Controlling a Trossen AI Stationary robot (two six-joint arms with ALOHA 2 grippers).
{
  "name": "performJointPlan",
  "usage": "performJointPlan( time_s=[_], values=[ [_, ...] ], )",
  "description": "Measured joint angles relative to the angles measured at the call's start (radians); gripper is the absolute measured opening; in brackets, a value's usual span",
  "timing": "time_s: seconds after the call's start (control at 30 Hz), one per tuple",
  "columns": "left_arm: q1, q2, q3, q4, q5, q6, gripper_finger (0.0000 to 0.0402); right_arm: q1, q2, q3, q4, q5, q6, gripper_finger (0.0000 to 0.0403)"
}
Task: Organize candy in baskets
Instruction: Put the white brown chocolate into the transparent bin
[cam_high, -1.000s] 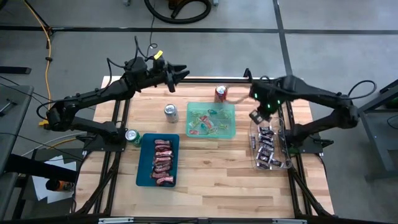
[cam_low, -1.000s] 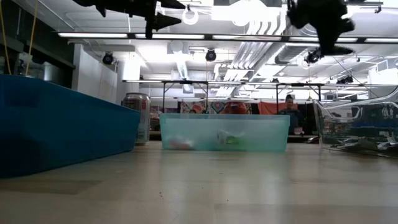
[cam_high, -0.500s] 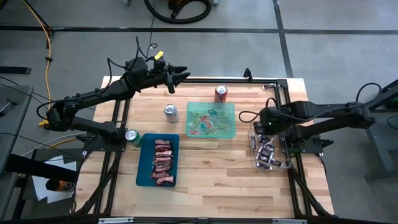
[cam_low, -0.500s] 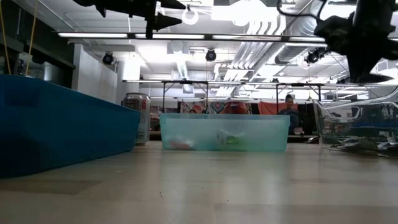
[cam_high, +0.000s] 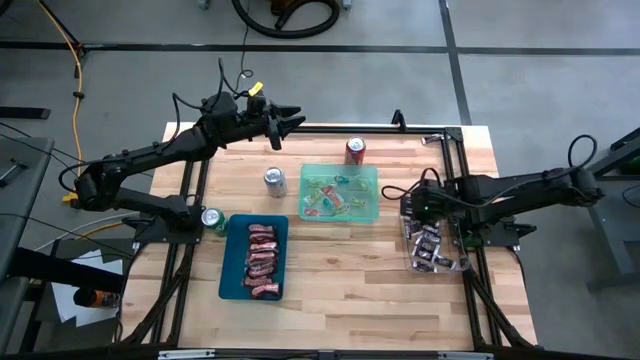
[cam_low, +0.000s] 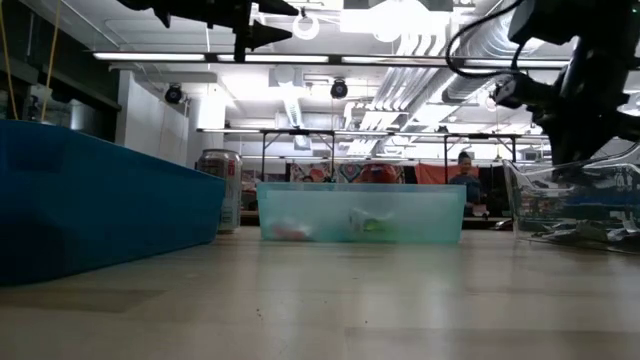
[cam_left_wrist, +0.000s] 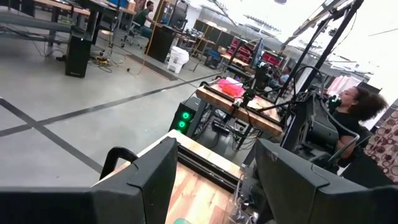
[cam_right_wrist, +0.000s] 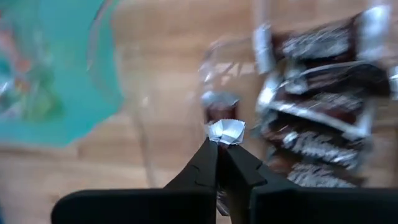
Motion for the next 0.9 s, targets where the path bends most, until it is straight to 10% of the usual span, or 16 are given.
performJointPlan(
  time_s=[0.63,0.9],
  values=[
    [0.0,0.0,0.0,0.0,-0.001,0.027,0.0203,0.0,0.0,0.005,-0.025,0.088,-0.011,0.0186],
    [0.0,0.0,0.0,0.001,-0.001,0.052,0.0203,-0.011,-0.05,0.31,-0.042,0.191,-0.272,0.0193]
  ],
)
